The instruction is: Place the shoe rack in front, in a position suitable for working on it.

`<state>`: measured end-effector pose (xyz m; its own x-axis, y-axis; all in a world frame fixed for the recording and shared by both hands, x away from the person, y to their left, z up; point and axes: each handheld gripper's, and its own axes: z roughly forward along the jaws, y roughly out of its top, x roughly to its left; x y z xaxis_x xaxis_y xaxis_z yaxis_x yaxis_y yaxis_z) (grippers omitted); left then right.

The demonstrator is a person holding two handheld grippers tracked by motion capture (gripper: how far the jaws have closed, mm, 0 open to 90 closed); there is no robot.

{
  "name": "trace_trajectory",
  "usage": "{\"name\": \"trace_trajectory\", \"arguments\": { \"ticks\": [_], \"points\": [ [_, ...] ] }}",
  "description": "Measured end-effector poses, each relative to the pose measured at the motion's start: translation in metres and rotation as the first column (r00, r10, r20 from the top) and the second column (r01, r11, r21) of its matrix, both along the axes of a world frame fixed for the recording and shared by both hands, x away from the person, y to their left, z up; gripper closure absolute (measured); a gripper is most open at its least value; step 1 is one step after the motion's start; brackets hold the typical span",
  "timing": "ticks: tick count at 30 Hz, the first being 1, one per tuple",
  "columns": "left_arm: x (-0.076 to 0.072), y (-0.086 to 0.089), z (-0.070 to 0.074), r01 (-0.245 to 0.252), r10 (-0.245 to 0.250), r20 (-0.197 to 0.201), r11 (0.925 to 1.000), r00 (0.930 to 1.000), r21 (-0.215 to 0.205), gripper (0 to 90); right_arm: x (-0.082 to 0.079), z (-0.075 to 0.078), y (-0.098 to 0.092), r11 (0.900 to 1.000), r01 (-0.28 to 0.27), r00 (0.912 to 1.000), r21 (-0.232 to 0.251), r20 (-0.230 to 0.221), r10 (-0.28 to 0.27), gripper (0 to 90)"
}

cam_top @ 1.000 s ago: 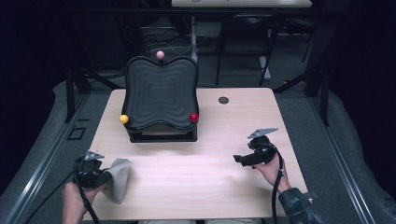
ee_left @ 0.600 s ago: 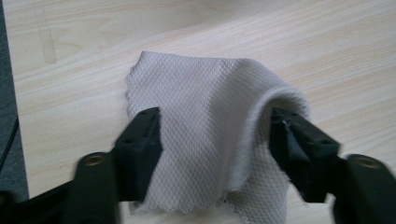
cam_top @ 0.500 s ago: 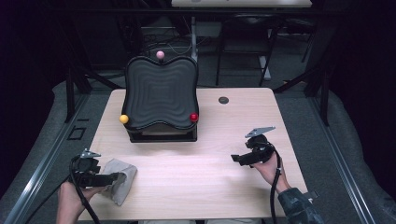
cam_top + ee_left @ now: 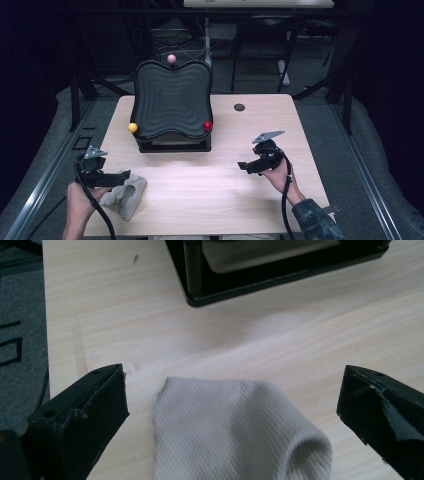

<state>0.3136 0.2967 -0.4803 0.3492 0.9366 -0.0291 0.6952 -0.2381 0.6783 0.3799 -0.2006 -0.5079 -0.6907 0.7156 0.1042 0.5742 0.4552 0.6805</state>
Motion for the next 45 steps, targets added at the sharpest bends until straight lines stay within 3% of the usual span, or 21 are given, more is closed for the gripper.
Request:
{"name": "trace_trajectory", "arguments": {
  "ticks": [3, 9, 14, 19, 23, 27, 30, 35, 41, 42, 43, 45],
  "points": [
    [0.005, 0.0, 0.002, -0.009, 0.009, 0.027, 1.0, 0.9996, -0.003, 0.0, 0.003, 0.002, 0.006, 1.0, -0.007, 0.9999, 0.005, 0.008, 0.007, 12.8],
    [0.034, 0.002, 0.007, -0.022, 0.024, 0.058, 0.9987, 0.998, -0.045, 0.0, 0.022, 0.014, 0.026, 1.0, -0.015, 0.9997, 0.023, 0.02, 0.014, 12.5],
    [0.057, -0.007, 0.013, 0.005, -0.004, 0.064, 0.9998, 0.9979, -0.019, 0.9, 0.039, 0.029, 0.044, 1.0, -0.017, 0.9984, 0.022, 0.055, 0.016, 13.7],
    [0.075, -0.016, 0.021, 0.009, -0.008, 0.11, 0.9999, 0.9939, -0.013, 15.4, 0.054, 0.044, 0.065, 0.999, -0.025, 0.9955, 0.032, 0.092, 0.022, 20.7],
    [0.088, -0.024, 0.024, 0.016, -0.017, 0.119, 0.9998, 0.9928, 0.013, 21.9, 0.061, 0.05, 0.084, 0.999, -0.042, 0.9925, 0.019, 0.116, 0.039, 31.5],
    [0.097, -0.027, 0.026, 0.008, -0.009, 0.161, 0.9999, 0.987, 0.006, 29.2, 0.068, 0.055, 0.098, 0.998, -0.047, 0.9905, 0.034, 0.131, 0.042, 37.7],
    [0.102, -0.029, 0.024, 0.008, -0.013, 0.183, 0.9996, 0.983, 0.027, 36.9, 0.073, 0.057, 0.108, 0.999, -0.048, 0.9899, 0.026, 0.135, 0.044, 43.1],
    [0.11, -0.032, 0.02, 0.005, -0.017, 0.183, 0.9977, 0.983, 0.068, 47.1, 0.081, 0.055, 0.117, 0.999, -0.034, 0.9897, -0.006, 0.139, 0.035, 51.2],
    [0.113, -0.03, 0.018, 0.002, -0.014, 0.185, 0.9977, 0.9827, 0.068, 56.8, 0.083, 0.051, 0.122, 0.999, -0.04, 0.9887, -0.028, 0.143, 0.044, 57.4],
    [0.113, -0.029, 0.017, 0.005, -0.018, 0.187, 0.9976, 0.9823, 0.069, 58.5, 0.085, 0.05, 0.122, 0.997, -0.072, 0.9886, 0.009, 0.133, 0.07, 58.4],
    [0.114, -0.028, 0.017, 0.01, -0.022, 0.186, 0.998, 0.9823, 0.062, 59.1, 0.084, 0.05, 0.123, 0.999, -0.036, 0.9882, -0.016, 0.149, 0.037, 58.7],
    [0.114, -0.026, 0.016, 0.017, -0.024, 0.188, 0.9991, 0.9818, 0.039, 59.5, 0.085, 0.049, 0.121, 0.999, -0.045, 0.989, -0.007, 0.14, 0.045, 59.5]
  ]
}}
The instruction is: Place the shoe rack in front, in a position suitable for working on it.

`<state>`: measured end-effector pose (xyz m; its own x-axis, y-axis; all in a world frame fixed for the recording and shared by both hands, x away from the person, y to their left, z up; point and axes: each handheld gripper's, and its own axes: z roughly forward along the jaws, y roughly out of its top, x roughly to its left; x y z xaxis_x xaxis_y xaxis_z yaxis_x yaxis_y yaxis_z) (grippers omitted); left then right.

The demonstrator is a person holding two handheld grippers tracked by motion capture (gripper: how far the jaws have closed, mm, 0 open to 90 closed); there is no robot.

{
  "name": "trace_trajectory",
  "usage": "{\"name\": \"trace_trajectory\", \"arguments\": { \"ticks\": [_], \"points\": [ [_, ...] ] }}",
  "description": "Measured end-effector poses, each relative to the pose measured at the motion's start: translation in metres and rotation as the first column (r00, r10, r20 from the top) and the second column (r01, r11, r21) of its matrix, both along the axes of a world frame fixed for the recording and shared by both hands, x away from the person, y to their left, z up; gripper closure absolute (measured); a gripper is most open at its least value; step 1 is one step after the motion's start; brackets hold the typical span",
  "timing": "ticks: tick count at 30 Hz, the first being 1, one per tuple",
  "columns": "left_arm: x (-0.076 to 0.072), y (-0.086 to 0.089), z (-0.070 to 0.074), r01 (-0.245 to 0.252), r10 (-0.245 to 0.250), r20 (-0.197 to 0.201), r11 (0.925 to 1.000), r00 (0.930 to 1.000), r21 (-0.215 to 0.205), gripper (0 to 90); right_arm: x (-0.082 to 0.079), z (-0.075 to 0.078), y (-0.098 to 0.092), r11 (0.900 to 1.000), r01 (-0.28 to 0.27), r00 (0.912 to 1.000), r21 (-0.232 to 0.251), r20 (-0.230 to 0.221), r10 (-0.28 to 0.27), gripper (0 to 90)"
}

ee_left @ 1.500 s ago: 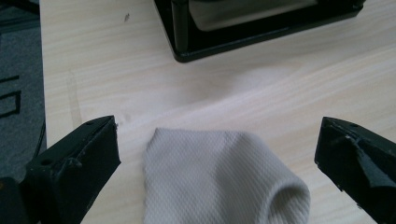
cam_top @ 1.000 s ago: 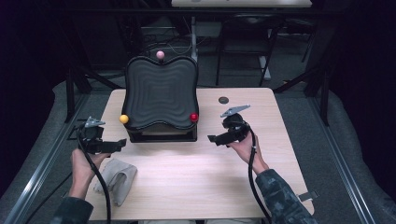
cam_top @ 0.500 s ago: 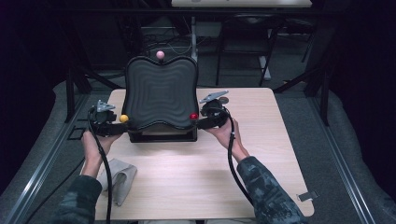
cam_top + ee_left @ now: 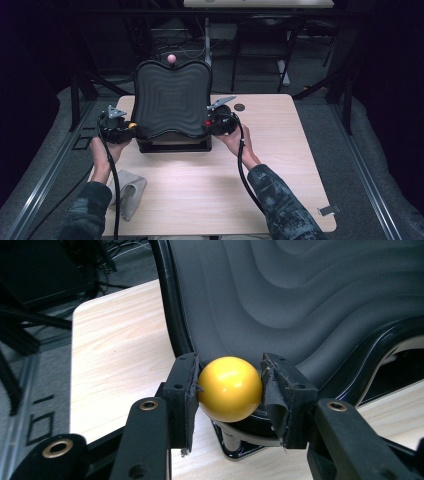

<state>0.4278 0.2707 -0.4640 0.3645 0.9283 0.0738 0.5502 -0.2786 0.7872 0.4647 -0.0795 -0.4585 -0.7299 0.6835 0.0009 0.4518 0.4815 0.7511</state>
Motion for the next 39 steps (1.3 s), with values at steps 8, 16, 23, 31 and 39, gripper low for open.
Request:
{"name": "trace_trajectory", "arguments": {
  "ticks": [8, 16, 23, 31, 39],
  "points": [
    [-0.003, -0.007, 0.001, 0.024, -0.024, -0.009, 0.9997, 0.9997, -0.006, 59.8, -0.004, -0.001, -0.008, 1.0, 0.003, 1.0, 0.005, 0.003, -0.003, 59.8],
    [-0.016, -0.031, 0.001, 0.071, -0.07, -0.009, 0.9974, 0.9975, 0.014, 59.9, -0.018, -0.002, -0.033, 1.0, 0.013, 0.9998, 0.014, 0.014, -0.013, 59.8],
    [-0.028, -0.05, 0.002, 0.121, -0.12, -0.026, 0.9926, 0.9924, 0.009, 60.0, -0.034, -0.003, -0.059, 1.0, 0.008, 0.9998, 0.025, 0.016, -0.008, 59.8],
    [-0.046, -0.067, 0.003, 0.157, -0.157, -0.034, 0.9876, 0.987, -0.001, 60.0, -0.058, -0.003, -0.081, 1.0, 0.017, 0.9995, 0.023, 0.027, -0.018, 59.8],
    [-0.066, -0.083, 0.002, 0.19, -0.19, -0.03, 0.9817, 0.9814, 0.006, 60.0, -0.083, -0.006, -0.101, 0.999, 0.016, 0.9992, 0.046, 0.036, -0.018, 59.8]
  ]
}}
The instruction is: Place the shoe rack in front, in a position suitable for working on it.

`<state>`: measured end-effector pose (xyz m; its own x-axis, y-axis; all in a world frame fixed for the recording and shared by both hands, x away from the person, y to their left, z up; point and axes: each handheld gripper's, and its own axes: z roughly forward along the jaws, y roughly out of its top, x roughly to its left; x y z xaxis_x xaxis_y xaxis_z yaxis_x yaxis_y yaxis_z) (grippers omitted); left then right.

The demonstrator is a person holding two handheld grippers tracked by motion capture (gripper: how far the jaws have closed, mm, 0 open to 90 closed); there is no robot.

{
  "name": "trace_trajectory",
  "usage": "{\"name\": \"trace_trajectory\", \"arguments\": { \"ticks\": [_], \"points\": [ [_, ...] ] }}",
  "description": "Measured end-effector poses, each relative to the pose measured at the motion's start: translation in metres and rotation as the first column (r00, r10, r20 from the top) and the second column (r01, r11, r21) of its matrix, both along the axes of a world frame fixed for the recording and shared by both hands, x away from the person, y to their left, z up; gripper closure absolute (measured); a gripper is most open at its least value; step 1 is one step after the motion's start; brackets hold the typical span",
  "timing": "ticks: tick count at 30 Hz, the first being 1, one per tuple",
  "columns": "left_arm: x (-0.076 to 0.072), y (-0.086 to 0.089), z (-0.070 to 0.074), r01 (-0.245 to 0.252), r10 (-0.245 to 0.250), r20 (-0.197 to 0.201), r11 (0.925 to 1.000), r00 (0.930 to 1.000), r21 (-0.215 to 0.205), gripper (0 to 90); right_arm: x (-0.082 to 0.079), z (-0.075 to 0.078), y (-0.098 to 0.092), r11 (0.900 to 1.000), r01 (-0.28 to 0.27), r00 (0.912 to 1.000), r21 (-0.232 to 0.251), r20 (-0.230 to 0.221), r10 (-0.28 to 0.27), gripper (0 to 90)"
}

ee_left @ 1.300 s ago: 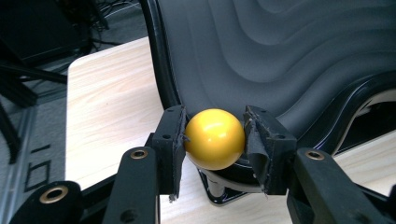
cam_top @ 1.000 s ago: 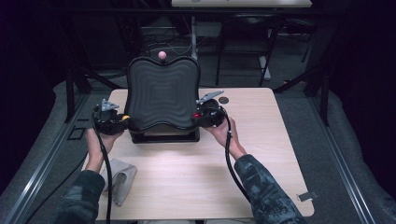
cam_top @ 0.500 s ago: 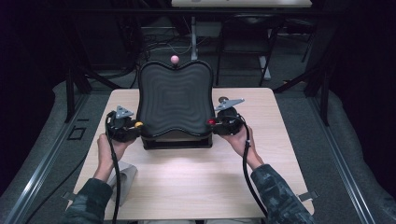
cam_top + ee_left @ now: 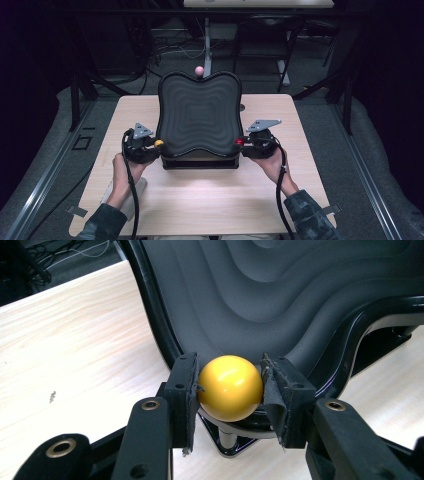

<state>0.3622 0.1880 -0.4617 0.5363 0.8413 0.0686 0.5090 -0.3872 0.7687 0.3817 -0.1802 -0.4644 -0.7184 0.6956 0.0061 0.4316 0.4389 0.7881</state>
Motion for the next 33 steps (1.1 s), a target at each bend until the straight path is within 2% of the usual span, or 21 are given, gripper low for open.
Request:
{"name": "trace_trajectory", "arguments": {
  "ticks": [4, 7, 9, 18, 20, 23, 24, 27, 33],
  "points": [
    [-0.01, -0.007, -0.001, 0.0, 0.0, 0.004, 1.0, 1.0, -0.006, 60.0, -0.011, -0.002, -0.009, 1.0, 0.003, 1.0, 0.012, 0.007, -0.003, 59.8],
    [-0.017, -0.011, 0.0, 0.012, -0.012, -0.001, 0.9999, 0.9999, 0.006, 60.0, -0.017, -0.002, -0.014, 1.0, 0.0, 1.0, 0.026, 0.005, 0.0, 59.8],
    [-0.022, -0.013, 0.0, 0.019, -0.019, 0.003, 0.9998, 0.9998, 0.004, 60.0, -0.021, -0.001, -0.016, 1.0, 0.004, 1.0, 0.013, 0.004, -0.004, 59.8],
    [-0.044, -0.018, -0.003, 0.039, -0.039, 0.02, 0.9992, 0.999, -0.01, 60.0, -0.039, -0.002, -0.025, 1.0, 0.001, 1.0, 0.021, -0.001, -0.001, 59.8],
    [-0.048, -0.019, -0.003, 0.045, -0.045, 0.022, 0.9989, 0.9988, -0.012, 60.0, -0.044, -0.001, -0.026, 1.0, 0.003, 1.0, 0.01, -0.004, -0.003, 59.8],
    [-0.05, -0.02, -0.003, 0.051, -0.051, 0.02, 0.9985, 0.9985, -0.016, 60.0, -0.05, -0.001, -0.028, 1.0, 0.005, 1.0, 0.014, 0.002, -0.005, 59.8],
    [-0.05, -0.02, -0.003, 0.053, -0.053, 0.02, 0.9984, 0.9984, -0.018, 60.0, -0.053, -0.001, -0.028, 1.0, 0.018, 0.9998, -0.006, 0.008, -0.018, 59.7],
    [-0.049, -0.023, -0.004, 0.061, -0.061, 0.02, 0.9979, 0.9979, -0.023, 60.0, -0.058, 0.0, -0.03, 1.0, 0.015, 0.9999, -0.003, 0.004, -0.015, 59.7],
    [-0.047, -0.023, -0.004, 0.07, -0.069, 0.02, 0.9973, 0.9974, -0.024, 60.0, -0.06, -0.001, -0.032, 1.0, 0.022, 0.9996, -0.004, 0.017, -0.022, 59.2]
  ]
}}
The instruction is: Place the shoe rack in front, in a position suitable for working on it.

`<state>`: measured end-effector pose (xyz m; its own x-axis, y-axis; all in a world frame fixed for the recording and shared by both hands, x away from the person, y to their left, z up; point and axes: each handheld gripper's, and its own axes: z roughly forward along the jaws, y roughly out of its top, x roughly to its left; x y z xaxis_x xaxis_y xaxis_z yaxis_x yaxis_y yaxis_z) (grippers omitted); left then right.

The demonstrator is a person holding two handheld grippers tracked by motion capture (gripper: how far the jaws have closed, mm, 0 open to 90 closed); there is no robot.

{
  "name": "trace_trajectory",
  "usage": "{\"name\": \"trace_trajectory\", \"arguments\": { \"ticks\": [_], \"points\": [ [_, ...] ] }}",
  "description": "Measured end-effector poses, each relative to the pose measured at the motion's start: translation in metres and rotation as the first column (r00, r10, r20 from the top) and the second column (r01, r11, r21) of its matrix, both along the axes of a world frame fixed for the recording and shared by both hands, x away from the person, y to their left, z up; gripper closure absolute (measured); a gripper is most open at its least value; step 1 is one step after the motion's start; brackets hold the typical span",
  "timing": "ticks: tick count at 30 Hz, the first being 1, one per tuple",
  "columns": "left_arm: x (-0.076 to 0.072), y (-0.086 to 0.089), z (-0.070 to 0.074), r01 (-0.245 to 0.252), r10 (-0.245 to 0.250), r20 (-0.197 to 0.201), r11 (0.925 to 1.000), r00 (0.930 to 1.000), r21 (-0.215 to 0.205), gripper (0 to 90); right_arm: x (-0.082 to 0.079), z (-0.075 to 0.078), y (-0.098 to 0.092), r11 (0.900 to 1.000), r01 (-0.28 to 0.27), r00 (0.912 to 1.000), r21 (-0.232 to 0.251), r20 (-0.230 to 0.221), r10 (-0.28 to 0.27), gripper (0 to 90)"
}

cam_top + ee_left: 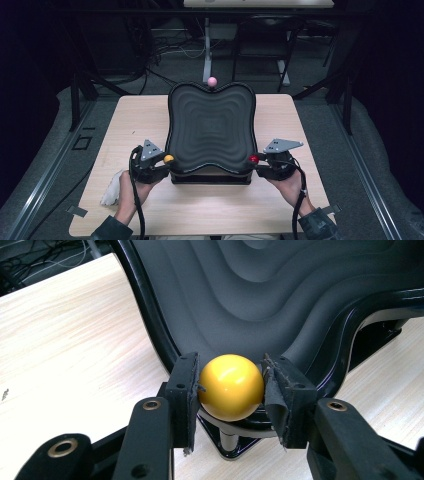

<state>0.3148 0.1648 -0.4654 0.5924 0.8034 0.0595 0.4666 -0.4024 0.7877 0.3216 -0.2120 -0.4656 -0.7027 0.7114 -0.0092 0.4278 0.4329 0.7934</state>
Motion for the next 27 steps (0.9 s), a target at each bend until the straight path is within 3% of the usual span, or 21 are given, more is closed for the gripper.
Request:
{"name": "trace_trajectory", "arguments": {
  "ticks": [5, 9, 17, 22, 24, 27],
  "points": [
    [0.0, -0.001, -0.001, -0.001, 0.001, 0.009, 1.0, 1.0, 0.003, 59.9, 0.005, -0.004, 0.002, 1.0, -0.01, 0.9999, -0.008, -0.011, 0.009, 57.4],
    [0.003, -0.001, -0.001, -0.003, 0.003, 0.012, 1.0, 0.9999, -0.004, 59.9, 0.008, -0.006, 0.003, 1.0, -0.005, 0.9999, -0.008, 0.011, 0.005, 59.5],
    [0.02, 0.0, -0.002, -0.013, 0.014, 0.018, 0.9998, 0.9998, -0.012, 59.8, 0.014, -0.006, 0.006, 1.0, 0.013, 0.9998, -0.011, 0.018, -0.013, 59.8],
    [0.029, 0.004, -0.003, -0.001, 0.002, 0.011, 0.9991, 0.9999, -0.043, 59.4, 0.022, -0.006, 0.007, 1.0, 0.026, 0.9995, -0.013, 0.02, -0.026, 59.8],
    [0.028, 0.005, -0.002, -0.002, 0.003, 0.008, 0.9987, 1.0, -0.051, 55.4, 0.025, -0.006, 0.006, 1.0, 0.021, 0.9995, -0.015, 0.025, -0.021, 59.8],
    [0.02, 0.011, 0.006, -0.024, 0.026, 0.027, 0.9984, 0.9993, -0.05, 38.0, 0.027, -0.007, 0.004, 1.0, 0.012, 0.9996, -0.01, 0.026, -0.012, 59.8]
  ]
}}
